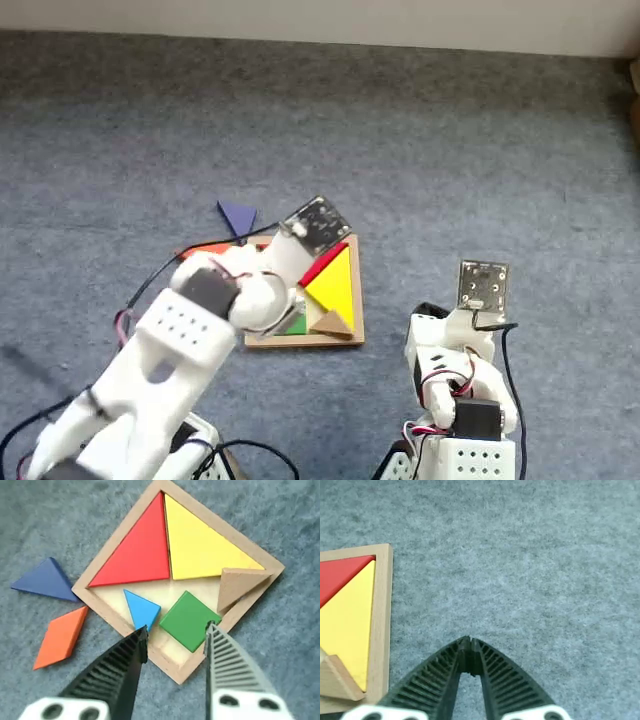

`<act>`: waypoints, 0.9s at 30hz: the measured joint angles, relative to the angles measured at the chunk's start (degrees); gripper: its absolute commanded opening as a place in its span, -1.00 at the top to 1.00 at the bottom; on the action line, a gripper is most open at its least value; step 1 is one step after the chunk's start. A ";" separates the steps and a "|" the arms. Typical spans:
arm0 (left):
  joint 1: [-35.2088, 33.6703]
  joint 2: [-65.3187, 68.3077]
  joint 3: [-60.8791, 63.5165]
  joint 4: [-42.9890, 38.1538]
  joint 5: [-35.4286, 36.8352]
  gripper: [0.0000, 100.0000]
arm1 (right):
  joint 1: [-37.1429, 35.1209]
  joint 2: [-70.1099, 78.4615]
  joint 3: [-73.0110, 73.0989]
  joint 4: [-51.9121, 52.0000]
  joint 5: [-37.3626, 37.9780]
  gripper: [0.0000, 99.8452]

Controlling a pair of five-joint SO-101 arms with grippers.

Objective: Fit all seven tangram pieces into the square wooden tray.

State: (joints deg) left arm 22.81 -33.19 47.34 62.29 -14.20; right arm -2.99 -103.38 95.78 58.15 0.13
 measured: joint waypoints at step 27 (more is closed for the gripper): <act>-10.37 14.33 5.36 -17.85 0.09 0.75 | 0.00 0.00 0.00 0.00 0.00 0.99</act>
State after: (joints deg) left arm 12.44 -18.86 52.70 44.44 -14.11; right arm -2.99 -103.38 95.78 58.15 0.13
